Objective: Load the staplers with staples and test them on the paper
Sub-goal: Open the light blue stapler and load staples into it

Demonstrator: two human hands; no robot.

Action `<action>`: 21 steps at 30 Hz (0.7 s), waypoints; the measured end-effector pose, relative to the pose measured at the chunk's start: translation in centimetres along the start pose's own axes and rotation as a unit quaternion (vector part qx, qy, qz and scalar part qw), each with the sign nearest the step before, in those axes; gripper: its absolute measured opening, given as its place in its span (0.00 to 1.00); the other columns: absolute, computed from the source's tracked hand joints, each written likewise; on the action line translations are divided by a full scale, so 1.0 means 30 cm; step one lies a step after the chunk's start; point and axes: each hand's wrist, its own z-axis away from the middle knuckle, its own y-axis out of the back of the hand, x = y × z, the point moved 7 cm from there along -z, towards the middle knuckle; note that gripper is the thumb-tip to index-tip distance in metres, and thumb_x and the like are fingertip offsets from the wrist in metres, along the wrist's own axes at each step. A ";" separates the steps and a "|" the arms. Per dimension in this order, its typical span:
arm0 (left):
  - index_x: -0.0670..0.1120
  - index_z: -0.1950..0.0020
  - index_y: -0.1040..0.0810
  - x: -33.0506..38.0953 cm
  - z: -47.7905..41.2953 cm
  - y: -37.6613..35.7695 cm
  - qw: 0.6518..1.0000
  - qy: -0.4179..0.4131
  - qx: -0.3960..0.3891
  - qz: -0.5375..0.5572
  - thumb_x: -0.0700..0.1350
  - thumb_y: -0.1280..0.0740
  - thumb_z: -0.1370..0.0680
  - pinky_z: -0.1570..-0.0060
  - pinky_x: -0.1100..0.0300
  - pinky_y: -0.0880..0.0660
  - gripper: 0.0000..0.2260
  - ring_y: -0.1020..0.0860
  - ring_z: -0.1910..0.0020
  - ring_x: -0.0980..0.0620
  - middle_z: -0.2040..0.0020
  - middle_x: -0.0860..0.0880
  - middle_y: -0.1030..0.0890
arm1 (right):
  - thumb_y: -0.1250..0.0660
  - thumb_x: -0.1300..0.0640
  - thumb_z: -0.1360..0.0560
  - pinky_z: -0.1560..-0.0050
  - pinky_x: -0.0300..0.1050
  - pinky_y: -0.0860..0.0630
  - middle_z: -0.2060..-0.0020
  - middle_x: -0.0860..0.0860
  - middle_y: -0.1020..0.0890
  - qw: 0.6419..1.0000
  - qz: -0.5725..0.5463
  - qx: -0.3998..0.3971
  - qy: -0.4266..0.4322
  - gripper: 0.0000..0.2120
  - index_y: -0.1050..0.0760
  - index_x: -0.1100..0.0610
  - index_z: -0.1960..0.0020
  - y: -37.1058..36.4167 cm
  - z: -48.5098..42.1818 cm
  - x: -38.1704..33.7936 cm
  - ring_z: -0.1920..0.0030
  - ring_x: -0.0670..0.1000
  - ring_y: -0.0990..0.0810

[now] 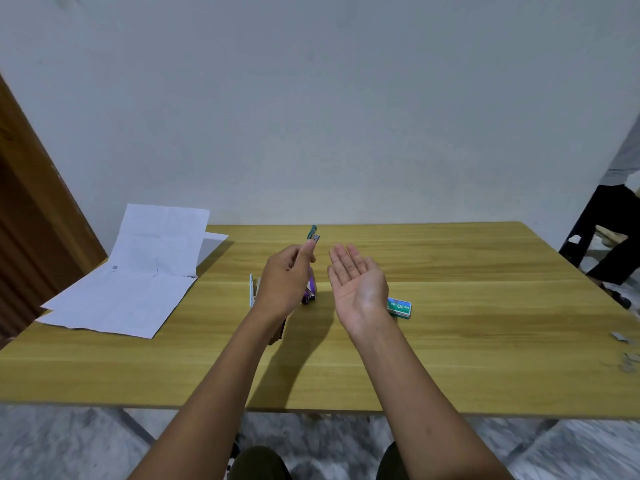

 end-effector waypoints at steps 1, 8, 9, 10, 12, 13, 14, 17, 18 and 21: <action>0.43 0.60 0.25 -0.012 0.000 0.001 1.000 0.016 -0.005 0.012 0.55 0.39 0.18 0.72 0.60 0.38 0.18 0.36 0.71 0.49 0.69 0.42 0.32 | 0.51 0.53 0.14 0.34 0.48 0.28 0.45 0.58 0.18 1.000 0.004 0.002 0.004 0.20 0.24 0.62 0.40 0.006 -0.003 -0.004 0.42 0.55 0.20; 0.44 0.55 0.25 -0.062 0.028 -0.028 0.975 0.147 -0.097 0.139 0.58 0.41 0.18 0.77 0.65 0.38 0.18 0.33 0.77 0.55 0.74 0.51 0.33 | 0.51 0.52 0.15 0.32 0.50 0.28 0.46 0.57 0.17 0.997 0.067 -0.025 0.027 0.19 0.24 0.60 0.43 0.015 -0.007 -0.032 0.42 0.54 0.18; 0.45 0.55 0.25 -0.064 0.031 -0.028 0.972 0.154 -0.104 0.141 0.59 0.41 0.18 0.77 0.64 0.37 0.18 0.33 0.77 0.55 0.74 0.51 0.33 | 0.50 0.52 0.15 0.33 0.49 0.28 0.46 0.57 0.16 0.995 0.088 -0.029 0.037 0.18 0.24 0.60 0.44 0.016 -0.005 -0.040 0.43 0.53 0.18; 0.45 0.55 0.25 -0.065 0.033 -0.028 0.969 0.162 -0.108 0.149 0.59 0.41 0.18 0.77 0.65 0.37 0.19 0.33 0.77 0.55 0.74 0.51 0.34 | 0.48 0.53 0.15 0.34 0.49 0.27 0.46 0.56 0.16 0.991 0.118 -0.031 0.051 0.17 0.24 0.60 0.44 0.016 -0.001 -0.050 0.44 0.53 0.17; 0.45 0.54 0.25 -0.066 0.035 -0.034 0.959 0.177 -0.118 0.188 0.59 0.41 0.19 0.79 0.65 0.37 0.18 0.34 0.78 0.55 0.74 0.51 0.35 | 0.43 0.55 0.16 0.37 0.46 0.24 0.46 0.55 0.16 0.975 0.202 -0.034 0.087 0.13 0.23 0.60 0.43 0.012 0.013 -0.071 0.44 0.51 0.16; 0.45 0.54 0.25 -0.067 0.035 -0.038 0.953 0.184 -0.122 0.207 0.59 0.40 0.19 0.79 0.65 0.38 0.18 0.35 0.78 0.55 0.73 0.51 0.36 | 0.42 0.56 0.17 0.38 0.45 0.23 0.45 0.54 0.16 0.964 0.243 -0.039 0.102 0.12 0.23 0.60 0.42 0.008 0.021 -0.076 0.44 0.50 0.16; 0.45 0.54 0.25 -0.066 0.034 -0.042 0.949 0.188 -0.125 0.220 0.59 0.40 0.19 0.80 0.65 0.39 0.18 0.36 0.77 0.55 0.73 0.51 0.36 | 0.41 0.56 0.17 0.39 0.43 0.23 0.45 0.53 0.16 0.953 0.277 -0.049 0.114 0.12 0.23 0.60 0.40 -0.002 0.032 -0.079 0.44 0.49 0.16; 0.44 0.53 0.25 -0.067 0.031 -0.052 0.943 0.190 -0.134 0.239 0.59 0.39 0.19 0.79 0.64 0.40 0.18 0.38 0.74 0.53 0.72 0.50 0.37 | 0.38 0.57 0.18 0.41 0.40 0.23 0.47 0.48 0.15 0.909 0.371 -0.085 0.172 0.08 0.20 0.53 0.44 -0.044 0.059 -0.079 0.44 0.45 0.17; 0.44 0.53 0.25 -0.065 0.031 -0.057 0.942 0.188 -0.137 0.241 0.59 0.39 0.19 0.79 0.64 0.41 0.18 0.38 0.73 0.53 0.72 0.50 0.37 | 0.37 0.58 0.19 0.44 0.38 0.23 0.49 0.46 0.15 0.891 0.396 -0.096 0.200 0.08 0.20 0.51 0.46 -0.061 0.070 -0.084 0.47 0.43 0.17; 0.44 0.52 0.24 -0.061 0.031 -0.060 0.939 0.188 -0.138 0.252 0.59 0.39 0.20 0.79 0.63 0.41 0.18 0.38 0.72 0.53 0.72 0.50 0.37 | 0.36 0.62 0.20 0.59 0.30 0.24 0.57 0.47 0.16 0.861 0.426 -0.123 0.249 0.09 0.18 0.57 0.44 -0.096 0.093 -0.095 0.59 0.36 0.18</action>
